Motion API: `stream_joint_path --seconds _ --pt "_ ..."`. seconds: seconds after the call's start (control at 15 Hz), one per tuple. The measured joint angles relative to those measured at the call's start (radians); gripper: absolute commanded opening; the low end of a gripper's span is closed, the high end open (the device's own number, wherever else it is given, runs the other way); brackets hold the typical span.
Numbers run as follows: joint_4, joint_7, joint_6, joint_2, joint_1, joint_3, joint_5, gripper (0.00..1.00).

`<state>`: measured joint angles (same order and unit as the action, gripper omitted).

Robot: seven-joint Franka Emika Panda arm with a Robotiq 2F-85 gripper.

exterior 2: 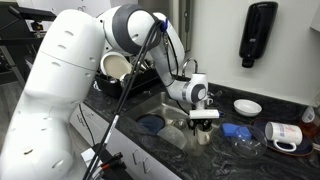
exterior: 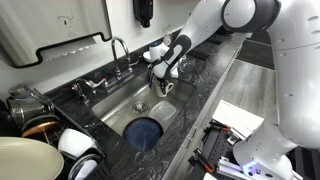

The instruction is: Put the mug on the counter

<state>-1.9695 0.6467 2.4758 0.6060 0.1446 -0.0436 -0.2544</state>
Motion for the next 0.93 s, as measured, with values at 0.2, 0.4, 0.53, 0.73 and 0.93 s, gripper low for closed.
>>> stream_joint_path --seconds 0.2,0.4,0.53,0.73,0.93 --pt "0.009 0.0 0.0 0.008 0.0 0.002 0.0 0.03" --pt "0.016 0.0 0.001 0.008 0.0 0.006 0.0 0.0" --pt "0.022 -0.002 0.002 0.009 0.0 0.006 -0.001 0.03" --pt "0.02 -0.021 0.012 0.003 0.001 0.001 -0.005 0.03" --pt "-0.007 -0.04 0.01 -0.081 0.001 -0.011 -0.005 0.03"
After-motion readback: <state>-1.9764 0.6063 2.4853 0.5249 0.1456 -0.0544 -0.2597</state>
